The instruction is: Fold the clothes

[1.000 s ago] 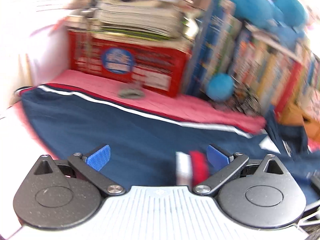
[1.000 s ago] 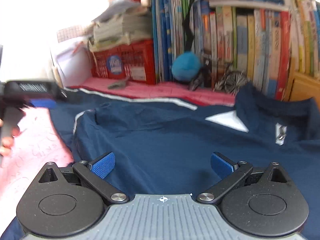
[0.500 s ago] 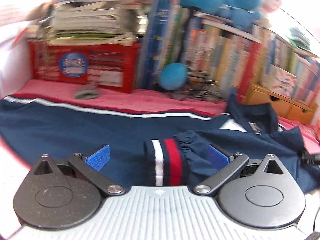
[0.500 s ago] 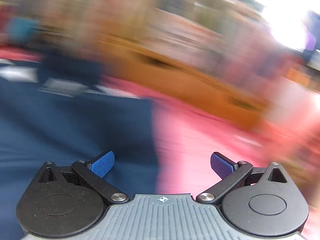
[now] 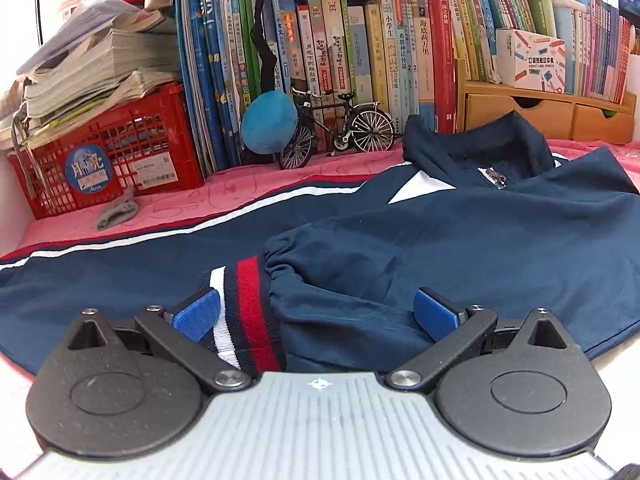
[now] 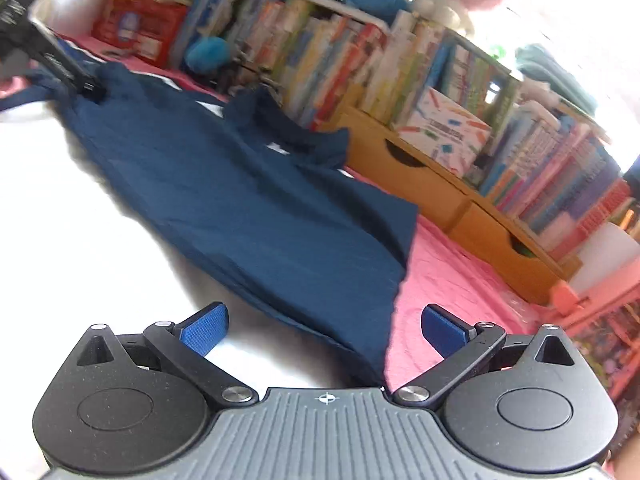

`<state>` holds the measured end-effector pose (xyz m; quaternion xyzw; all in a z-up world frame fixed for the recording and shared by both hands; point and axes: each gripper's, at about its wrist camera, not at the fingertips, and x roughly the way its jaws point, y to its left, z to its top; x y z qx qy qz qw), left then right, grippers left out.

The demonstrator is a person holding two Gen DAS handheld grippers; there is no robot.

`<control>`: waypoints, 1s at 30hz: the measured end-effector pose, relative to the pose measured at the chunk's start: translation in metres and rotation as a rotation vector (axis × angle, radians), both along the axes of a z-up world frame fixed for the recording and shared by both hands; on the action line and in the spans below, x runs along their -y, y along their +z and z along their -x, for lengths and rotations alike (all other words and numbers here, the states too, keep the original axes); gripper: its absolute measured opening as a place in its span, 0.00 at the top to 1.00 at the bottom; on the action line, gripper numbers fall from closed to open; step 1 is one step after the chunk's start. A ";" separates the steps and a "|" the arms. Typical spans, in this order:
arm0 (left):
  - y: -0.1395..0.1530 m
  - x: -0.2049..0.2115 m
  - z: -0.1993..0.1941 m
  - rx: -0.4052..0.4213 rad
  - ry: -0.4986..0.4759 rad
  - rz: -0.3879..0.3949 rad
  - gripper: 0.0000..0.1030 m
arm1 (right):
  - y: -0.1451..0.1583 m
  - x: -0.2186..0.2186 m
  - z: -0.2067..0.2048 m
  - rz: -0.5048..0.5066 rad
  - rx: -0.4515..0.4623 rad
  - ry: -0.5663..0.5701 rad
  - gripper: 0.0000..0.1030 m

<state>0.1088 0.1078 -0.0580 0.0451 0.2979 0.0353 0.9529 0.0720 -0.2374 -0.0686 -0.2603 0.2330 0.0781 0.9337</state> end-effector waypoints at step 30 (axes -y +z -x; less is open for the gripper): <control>-0.017 -0.021 -0.024 -0.098 0.027 0.110 0.00 | 0.045 -0.040 -0.086 -0.388 -0.198 0.023 0.05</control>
